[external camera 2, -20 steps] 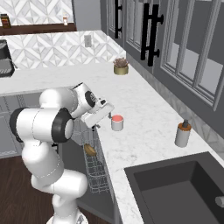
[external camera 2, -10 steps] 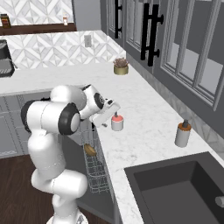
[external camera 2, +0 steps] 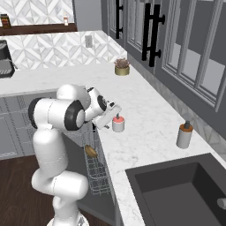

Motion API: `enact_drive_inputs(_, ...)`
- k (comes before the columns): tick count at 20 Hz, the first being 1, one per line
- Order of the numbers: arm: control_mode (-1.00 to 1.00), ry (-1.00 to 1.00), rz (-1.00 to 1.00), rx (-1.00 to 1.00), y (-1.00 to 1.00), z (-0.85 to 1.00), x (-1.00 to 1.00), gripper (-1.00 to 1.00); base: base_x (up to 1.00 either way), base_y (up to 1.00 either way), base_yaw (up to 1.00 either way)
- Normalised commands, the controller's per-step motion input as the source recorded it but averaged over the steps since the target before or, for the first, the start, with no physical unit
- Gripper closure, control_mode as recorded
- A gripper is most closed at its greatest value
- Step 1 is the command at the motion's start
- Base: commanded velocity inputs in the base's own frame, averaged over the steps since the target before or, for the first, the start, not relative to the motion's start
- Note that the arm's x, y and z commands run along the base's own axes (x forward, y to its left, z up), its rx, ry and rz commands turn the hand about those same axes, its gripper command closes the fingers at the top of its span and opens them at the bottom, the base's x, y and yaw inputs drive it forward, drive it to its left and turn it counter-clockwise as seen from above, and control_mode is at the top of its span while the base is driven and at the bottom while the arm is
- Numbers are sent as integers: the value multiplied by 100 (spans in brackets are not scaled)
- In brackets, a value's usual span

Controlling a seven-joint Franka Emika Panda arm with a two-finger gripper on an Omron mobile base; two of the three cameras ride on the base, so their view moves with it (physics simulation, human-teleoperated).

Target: Pick up the cup and bowl from the counter, place them in the dishwasher, and close the dishwasher door.

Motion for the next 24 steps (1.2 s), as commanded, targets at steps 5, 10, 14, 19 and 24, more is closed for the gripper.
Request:
enact_drive_inputs(5, -100, 0, 4, 0, -4, -12, 9, -100, 0, 0, 0)
enact_drive_inputs(10, -100, 0, 2, 0, 0, -10, 0, 100, 0, 0, 0)
enact_drive_inputs(14, -100, 0, 0, 0, 0, -17, 0, 100, 0, 0, 0)
enact_drive_inputs(19, -100, -3, 0, 0, 3, -1, -10, 100, 0, 0, 0)
enact_drive_inputs(24, -100, -7, 1, 7, 61, 40, -80, 100, 0, 0, 0)
